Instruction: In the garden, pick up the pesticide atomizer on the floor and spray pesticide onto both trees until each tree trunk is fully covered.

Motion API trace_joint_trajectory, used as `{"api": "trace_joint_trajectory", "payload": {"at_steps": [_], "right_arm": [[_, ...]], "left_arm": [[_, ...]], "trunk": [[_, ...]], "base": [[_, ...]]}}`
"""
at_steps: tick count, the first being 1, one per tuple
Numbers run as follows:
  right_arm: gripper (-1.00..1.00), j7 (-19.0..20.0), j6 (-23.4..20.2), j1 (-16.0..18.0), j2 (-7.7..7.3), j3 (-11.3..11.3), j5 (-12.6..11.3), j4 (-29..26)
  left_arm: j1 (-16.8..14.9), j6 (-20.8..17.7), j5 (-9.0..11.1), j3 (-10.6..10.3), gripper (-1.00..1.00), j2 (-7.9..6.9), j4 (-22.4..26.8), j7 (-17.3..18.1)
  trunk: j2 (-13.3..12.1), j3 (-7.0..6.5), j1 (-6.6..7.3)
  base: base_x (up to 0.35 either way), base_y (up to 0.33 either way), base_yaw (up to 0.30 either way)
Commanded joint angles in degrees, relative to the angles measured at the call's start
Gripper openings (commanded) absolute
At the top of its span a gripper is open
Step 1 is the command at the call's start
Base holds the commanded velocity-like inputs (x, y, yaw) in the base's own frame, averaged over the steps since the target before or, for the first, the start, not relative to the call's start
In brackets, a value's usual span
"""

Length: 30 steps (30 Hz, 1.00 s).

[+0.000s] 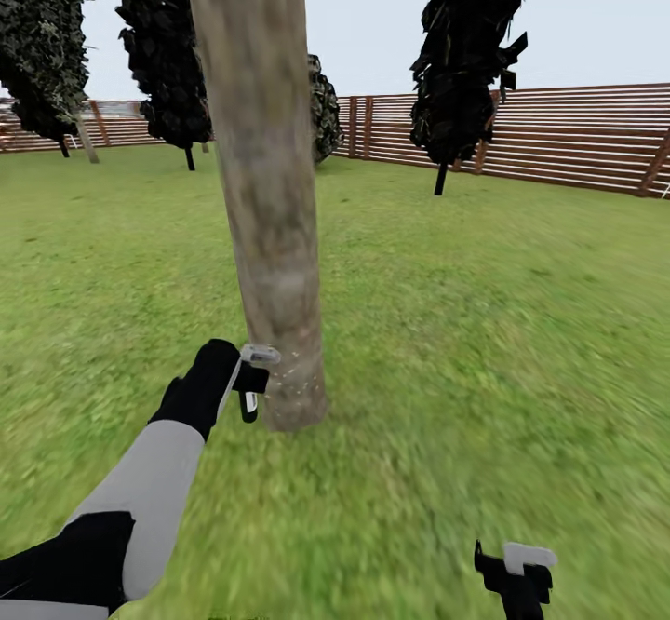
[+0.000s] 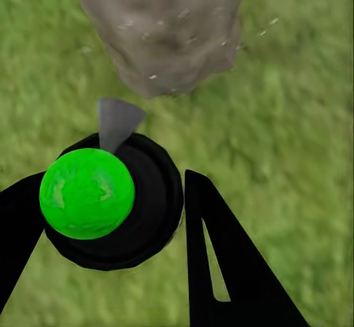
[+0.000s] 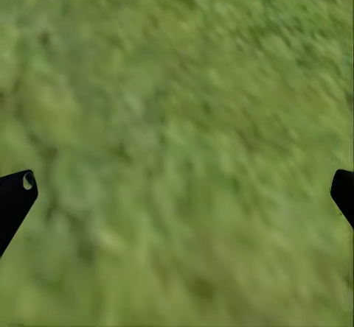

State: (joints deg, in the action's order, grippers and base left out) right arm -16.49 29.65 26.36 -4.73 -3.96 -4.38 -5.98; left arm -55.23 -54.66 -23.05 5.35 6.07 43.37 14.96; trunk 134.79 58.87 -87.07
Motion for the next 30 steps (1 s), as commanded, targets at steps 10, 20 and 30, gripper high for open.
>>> {"api": "trace_joint_trajectory", "payload": {"at_steps": [10,20,30], "right_arm": [[1.00,-0.1,0.1,0.0,-0.02,-0.4,-0.5,0.0],[1.00,-0.1,0.1,0.0,-0.02,-0.4,-0.5,0.0],[1.00,-0.1,0.1,0.0,-0.02,-0.4,-0.5,0.0]], "left_arm": [[0.0,-0.1,-0.6,0.4,-1.00,0.08,0.6,0.3],[0.1,-0.1,-0.8,0.6,-1.00,-0.25,0.6,0.0],[1.1,0.0,-0.7,0.5,-1.00,-6.29,0.4,0.0]], "trunk": [[0.0,0.06,0.01],[0.0,0.06,0.01],[0.0,0.06,0.01]], "base": [[0.000,-0.271,0.044],[0.016,-0.271,0.000],[0.067,-0.271,0.131]]}}
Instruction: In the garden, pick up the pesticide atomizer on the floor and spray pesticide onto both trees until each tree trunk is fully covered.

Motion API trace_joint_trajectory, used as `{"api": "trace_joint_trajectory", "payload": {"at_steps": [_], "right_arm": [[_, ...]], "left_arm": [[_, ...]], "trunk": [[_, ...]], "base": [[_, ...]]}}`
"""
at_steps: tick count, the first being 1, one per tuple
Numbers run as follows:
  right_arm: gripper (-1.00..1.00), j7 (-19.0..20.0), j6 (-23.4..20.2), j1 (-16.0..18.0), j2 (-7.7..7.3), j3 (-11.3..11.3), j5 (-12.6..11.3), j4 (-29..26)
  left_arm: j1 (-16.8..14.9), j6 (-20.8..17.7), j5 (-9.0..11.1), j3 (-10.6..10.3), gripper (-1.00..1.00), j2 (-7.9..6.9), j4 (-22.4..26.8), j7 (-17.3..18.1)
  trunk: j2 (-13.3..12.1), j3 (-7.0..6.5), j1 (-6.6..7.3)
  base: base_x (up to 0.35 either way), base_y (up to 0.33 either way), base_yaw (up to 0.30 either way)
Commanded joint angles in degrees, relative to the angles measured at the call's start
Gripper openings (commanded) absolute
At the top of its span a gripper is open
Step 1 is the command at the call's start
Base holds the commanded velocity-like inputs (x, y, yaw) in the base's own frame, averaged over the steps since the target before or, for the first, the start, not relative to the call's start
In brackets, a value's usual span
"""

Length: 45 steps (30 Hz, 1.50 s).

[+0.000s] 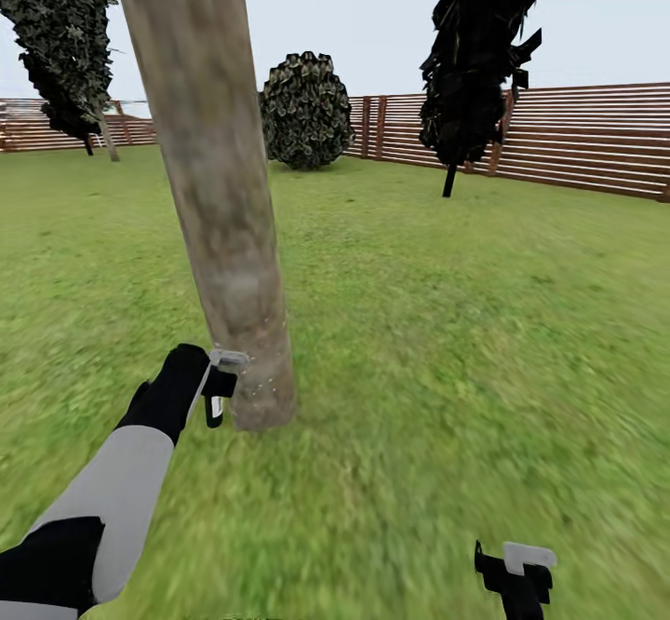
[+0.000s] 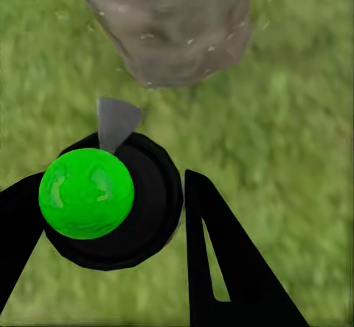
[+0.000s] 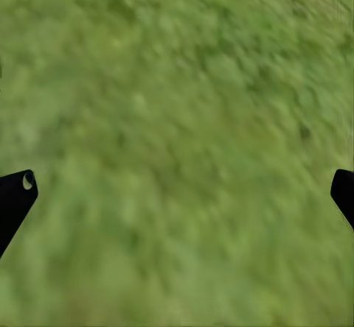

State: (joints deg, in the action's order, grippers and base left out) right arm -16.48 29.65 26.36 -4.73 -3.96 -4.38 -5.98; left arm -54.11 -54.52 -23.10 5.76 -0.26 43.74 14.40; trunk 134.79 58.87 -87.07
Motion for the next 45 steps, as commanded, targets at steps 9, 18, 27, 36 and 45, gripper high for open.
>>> {"api": "trace_joint_trajectory", "payload": {"at_steps": [9,18,27,36,45], "right_arm": [[1.00,-0.1,0.1,0.0,-0.02,-0.4,-0.5,0.0],[1.00,-0.1,0.1,0.0,-0.02,-0.5,-0.5,0.0],[1.00,-0.1,0.1,0.0,-0.02,-0.5,-0.5,0.0],[1.00,-0.1,0.1,0.0,-0.02,-0.4,-0.5,0.0],[1.00,-0.1,0.1,0.0,-0.02,-0.4,-0.5,0.0]], "left_arm": [[3.3,0.7,-0.6,1.2,-1.00,-0.96,-0.5,0.3],[3.4,0.7,-0.5,1.1,-1.00,4.66,-0.4,0.0],[6.1,0.8,-0.6,1.8,-1.00,-1.58,0.1,0.0],[8.3,11.9,-0.2,3.9,-1.00,2.71,-5.7,-6.8],[13.1,19.1,0.8,13.3,-1.00,0.06,-9.5,-9.1]], "trunk": [[0.0,0.05,0.01],[0.0,0.05,0.01],[0.0,0.05,0.01],[0.0,0.05,0.01],[0.0,0.05,0.01]], "base": [[0.008,-0.272,0.277],[0.162,-0.245,0.096],[0.094,-0.255,0.000],[0.001,-0.276,0.191],[0.024,-0.276,0.214]]}}
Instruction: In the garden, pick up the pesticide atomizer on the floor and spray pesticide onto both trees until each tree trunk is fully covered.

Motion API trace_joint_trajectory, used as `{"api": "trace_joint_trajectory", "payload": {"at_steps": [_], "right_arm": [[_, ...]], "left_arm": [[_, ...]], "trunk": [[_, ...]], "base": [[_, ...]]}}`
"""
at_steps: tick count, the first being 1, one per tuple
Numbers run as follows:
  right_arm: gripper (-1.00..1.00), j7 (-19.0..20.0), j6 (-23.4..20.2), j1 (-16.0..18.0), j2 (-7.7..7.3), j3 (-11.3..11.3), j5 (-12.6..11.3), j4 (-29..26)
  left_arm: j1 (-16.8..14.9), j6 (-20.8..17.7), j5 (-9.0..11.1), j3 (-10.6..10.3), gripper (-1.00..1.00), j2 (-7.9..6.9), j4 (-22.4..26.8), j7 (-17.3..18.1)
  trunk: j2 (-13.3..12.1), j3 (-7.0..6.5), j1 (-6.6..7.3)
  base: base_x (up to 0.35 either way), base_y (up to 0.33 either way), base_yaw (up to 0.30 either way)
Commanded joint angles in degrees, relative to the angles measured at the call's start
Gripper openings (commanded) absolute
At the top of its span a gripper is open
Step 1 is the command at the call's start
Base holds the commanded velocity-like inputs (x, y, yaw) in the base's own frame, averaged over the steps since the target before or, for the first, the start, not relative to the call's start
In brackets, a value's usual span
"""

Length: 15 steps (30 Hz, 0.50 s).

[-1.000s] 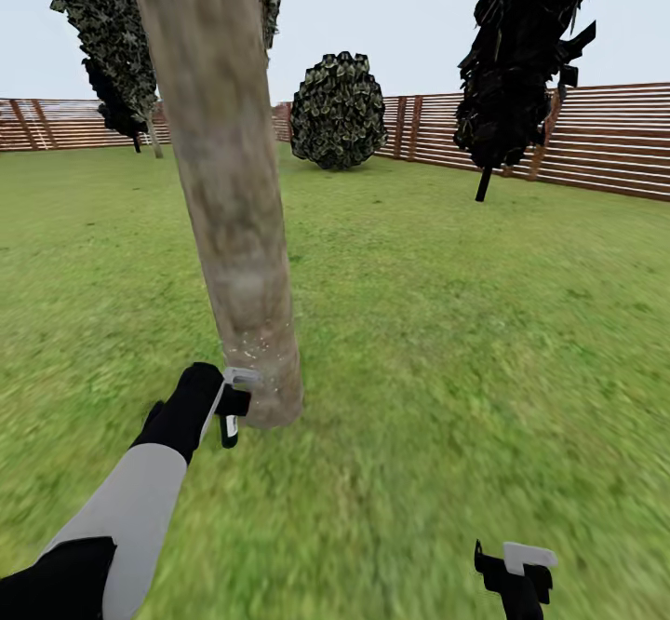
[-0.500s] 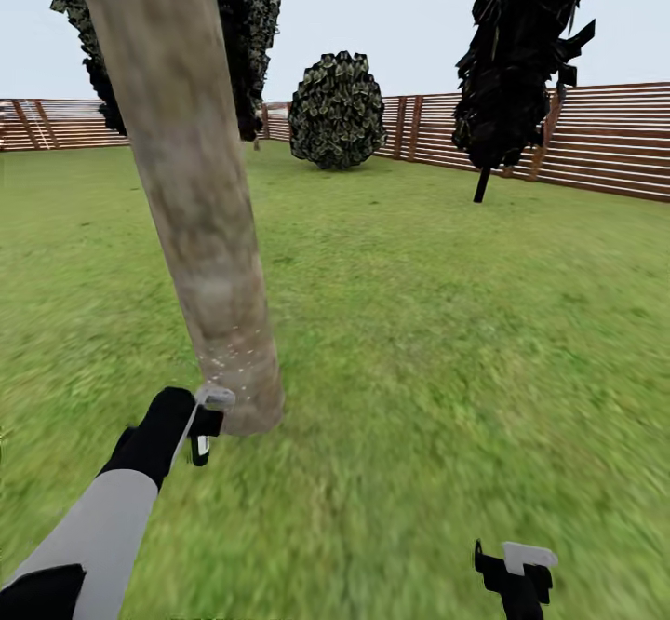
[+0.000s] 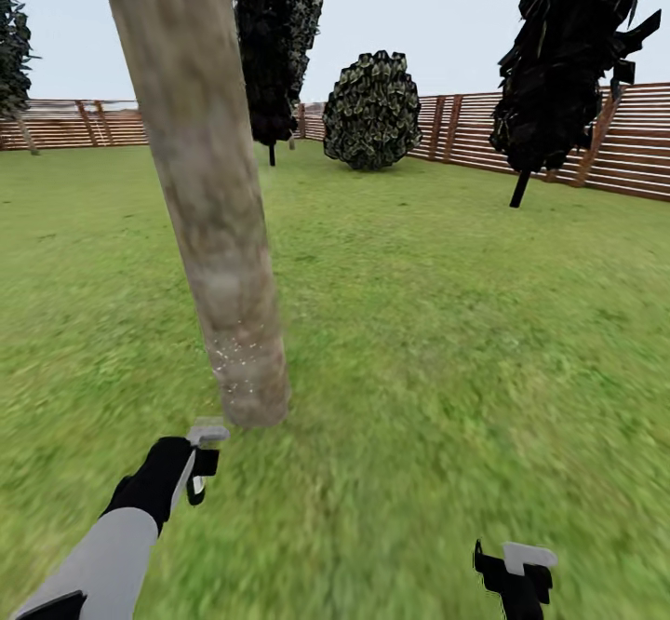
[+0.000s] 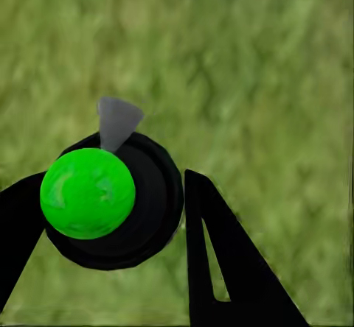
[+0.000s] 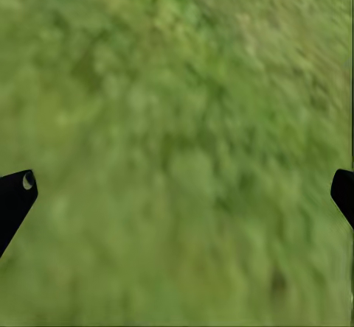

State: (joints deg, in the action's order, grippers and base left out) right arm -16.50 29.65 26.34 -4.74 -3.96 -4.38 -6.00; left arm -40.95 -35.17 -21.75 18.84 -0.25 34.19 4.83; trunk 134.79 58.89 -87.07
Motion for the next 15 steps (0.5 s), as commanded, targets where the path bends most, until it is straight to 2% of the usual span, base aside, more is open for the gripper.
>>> {"api": "trace_joint_trajectory", "payload": {"at_steps": [1,4,7,12,15], "right_arm": [[1.00,-0.1,0.1,0.0,-0.01,-0.4,-0.5,0.0],[1.00,-0.1,0.1,0.0,-0.01,-0.4,-0.5,0.0],[1.00,-0.1,0.1,0.0,-0.01,-0.4,-0.5,0.0],[1.00,-0.1,0.1,0.0,-0.01,-0.4,-0.5,0.0],[1.00,-0.1,0.1,0.0,-0.01,-0.4,-0.5,0.0]], "left_arm": [[0.4,0.7,-0.5,0.5,-1.00,-0.10,-0.7,0.5],[0.9,4.1,-0.5,0.7,-1.00,0.32,-0.8,-0.5],[1.0,4.8,-0.2,0.8,-1.00,0.59,-0.8,-1.7],[1.1,4.9,-0.3,0.5,-1.00,0.75,-0.8,-6.6],[1.1,5.0,-0.2,0.5,-1.00,1.28,-0.8,-7.8]], "trunk": [[0.0,0.04,0.01],[0.0,0.04,0.01],[0.0,0.04,0.01],[0.0,0.04,0.01],[0.0,0.04,0.01]], "base": [[0.139,-0.273,0.003],[0.154,-0.264,0.001],[0.171,-0.250,0.000],[0.151,-0.243,0.007],[0.095,-0.260,0.176]]}}
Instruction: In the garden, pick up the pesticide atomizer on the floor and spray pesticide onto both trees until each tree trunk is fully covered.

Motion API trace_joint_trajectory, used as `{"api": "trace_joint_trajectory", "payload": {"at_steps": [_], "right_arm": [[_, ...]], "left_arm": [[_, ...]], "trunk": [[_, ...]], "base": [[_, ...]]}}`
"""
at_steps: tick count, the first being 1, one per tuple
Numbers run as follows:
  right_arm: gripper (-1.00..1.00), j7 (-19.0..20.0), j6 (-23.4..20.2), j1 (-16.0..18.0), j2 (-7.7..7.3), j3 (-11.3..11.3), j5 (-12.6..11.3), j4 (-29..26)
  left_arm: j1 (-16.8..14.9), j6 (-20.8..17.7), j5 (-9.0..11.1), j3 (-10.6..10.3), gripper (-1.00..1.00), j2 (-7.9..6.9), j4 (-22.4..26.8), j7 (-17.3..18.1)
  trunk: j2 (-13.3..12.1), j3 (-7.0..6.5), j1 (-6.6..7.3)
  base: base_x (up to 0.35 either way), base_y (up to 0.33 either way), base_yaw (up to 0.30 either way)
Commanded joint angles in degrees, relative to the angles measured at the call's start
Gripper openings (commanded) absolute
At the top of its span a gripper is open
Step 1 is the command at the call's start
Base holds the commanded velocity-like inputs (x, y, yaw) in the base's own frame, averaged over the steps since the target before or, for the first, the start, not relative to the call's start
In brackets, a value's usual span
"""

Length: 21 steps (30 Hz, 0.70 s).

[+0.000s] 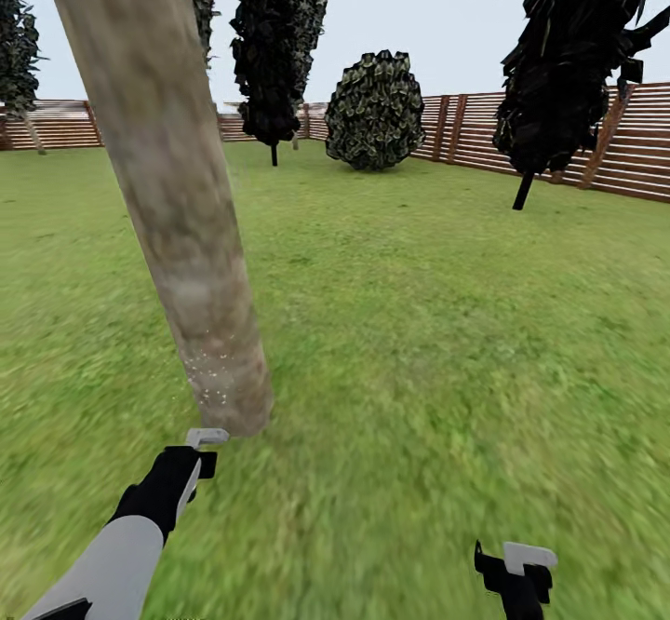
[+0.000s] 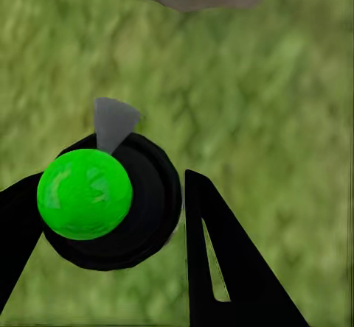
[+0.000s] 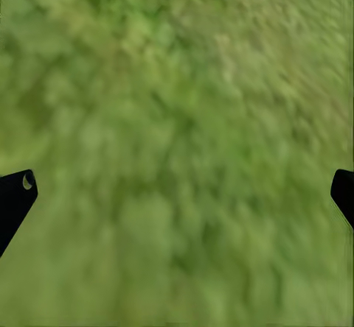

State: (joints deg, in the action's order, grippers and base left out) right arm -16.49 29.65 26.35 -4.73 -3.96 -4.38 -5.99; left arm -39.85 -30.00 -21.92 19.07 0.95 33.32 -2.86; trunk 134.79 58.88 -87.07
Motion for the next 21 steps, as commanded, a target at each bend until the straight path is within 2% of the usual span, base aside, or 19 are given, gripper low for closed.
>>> {"api": "trace_joint_trajectory", "payload": {"at_steps": [1,12,21], "right_arm": [[1.00,-0.1,0.1,0.0,-0.02,-0.4,-0.5,0.0],[1.00,-0.1,0.1,0.0,-0.02,-0.4,-0.5,0.0],[1.00,-0.1,0.1,0.0,-0.02,-0.4,-0.5,0.0]], "left_arm": [[0.0,-0.2,0.0,0.3,-1.00,0.15,0.1,-0.1],[0.0,-0.2,0.9,0.2,-1.00,0.89,0.2,0.1],[0.0,-0.2,0.9,0.2,-1.00,0.98,0.2,0.1]], "trunk": [[0.0,0.05,0.01],[0.0,0.05,0.01],[0.0,0.05,0.01]], "base": [[0.036,-0.270,0.244],[0.028,-0.276,0.262],[0.145,-0.270,0.010]]}}
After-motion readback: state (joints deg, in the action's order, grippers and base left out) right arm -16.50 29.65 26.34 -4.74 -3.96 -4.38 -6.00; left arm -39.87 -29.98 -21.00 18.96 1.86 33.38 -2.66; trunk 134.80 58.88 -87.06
